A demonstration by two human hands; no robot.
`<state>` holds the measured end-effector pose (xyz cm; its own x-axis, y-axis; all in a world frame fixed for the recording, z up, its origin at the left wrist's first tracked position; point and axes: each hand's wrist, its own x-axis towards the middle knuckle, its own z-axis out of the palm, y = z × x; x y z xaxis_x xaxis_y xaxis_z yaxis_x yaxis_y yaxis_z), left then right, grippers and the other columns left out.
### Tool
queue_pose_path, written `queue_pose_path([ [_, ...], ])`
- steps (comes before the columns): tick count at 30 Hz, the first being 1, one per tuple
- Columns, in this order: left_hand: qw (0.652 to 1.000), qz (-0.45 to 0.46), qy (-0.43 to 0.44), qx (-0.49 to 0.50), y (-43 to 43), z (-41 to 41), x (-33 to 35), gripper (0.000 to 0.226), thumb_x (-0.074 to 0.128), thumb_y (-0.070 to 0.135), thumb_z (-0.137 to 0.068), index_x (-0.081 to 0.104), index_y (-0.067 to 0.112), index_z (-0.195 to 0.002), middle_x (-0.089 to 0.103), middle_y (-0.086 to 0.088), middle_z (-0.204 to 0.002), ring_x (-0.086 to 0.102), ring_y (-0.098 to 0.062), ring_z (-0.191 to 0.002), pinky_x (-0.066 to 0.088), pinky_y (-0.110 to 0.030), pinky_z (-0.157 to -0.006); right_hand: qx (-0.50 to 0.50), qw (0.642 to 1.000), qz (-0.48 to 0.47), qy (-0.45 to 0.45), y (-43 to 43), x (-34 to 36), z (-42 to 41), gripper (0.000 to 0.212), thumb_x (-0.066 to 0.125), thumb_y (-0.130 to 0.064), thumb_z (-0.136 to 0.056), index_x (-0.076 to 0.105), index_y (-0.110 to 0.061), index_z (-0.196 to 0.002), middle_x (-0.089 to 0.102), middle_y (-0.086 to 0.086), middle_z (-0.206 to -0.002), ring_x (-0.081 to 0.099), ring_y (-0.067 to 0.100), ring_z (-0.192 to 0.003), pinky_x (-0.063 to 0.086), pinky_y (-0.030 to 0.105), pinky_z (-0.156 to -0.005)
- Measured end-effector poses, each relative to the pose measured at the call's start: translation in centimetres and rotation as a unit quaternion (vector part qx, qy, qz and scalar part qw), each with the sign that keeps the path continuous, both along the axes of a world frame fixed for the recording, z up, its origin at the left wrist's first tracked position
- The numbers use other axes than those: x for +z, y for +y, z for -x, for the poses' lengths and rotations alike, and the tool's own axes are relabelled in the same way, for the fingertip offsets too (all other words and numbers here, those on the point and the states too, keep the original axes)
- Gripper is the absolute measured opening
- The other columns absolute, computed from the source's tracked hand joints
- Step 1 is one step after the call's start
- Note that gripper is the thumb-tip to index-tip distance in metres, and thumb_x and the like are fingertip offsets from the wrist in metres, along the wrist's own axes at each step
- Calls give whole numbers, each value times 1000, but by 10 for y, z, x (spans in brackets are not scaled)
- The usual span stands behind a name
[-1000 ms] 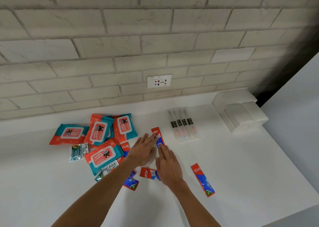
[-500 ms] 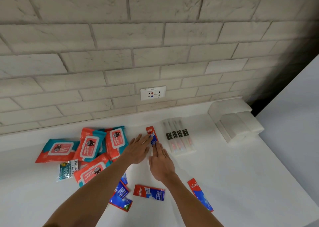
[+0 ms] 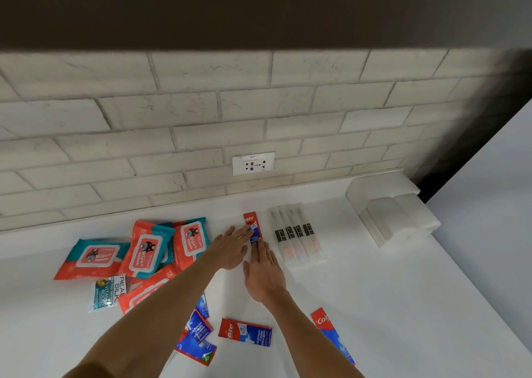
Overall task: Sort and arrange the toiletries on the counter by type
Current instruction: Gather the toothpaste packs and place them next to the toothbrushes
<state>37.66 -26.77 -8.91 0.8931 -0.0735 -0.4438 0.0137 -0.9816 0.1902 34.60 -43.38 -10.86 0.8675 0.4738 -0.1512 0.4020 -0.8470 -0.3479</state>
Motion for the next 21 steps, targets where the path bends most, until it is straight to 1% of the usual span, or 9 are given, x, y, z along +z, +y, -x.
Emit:
queue_pose_path([
  [7,1000,-6,25,8,-3,-13,-3,60,25,40,-111,-1,32,-164,-11,10,-171,-5,-30,-159,20,-57,-126,-9,1000,13,9,-2,3,-8,72,27,-46,-116,-1,-9,-170,3,13,-179,4,27,-166,6,39,-131],
  [16,999,-19,16,-20,-5,-13,-2,59,26,39,-112,2,31,-164,-8,10,-172,-4,-30,-159,21,-57,-125,-13,1000,15,13,-1,4,-5,72,26,-46,-115,-2,-8,-170,3,14,-179,3,28,-166,8,40,-132],
  [21,1000,-6,-4,-16,-1,-12,-7,59,26,41,-111,1,33,-164,-7,10,-172,0,-27,-159,23,-56,-125,-13,1000,12,11,-2,5,-6,71,26,-45,-116,1,-8,-170,3,13,-179,4,28,-166,5,38,-130],
])
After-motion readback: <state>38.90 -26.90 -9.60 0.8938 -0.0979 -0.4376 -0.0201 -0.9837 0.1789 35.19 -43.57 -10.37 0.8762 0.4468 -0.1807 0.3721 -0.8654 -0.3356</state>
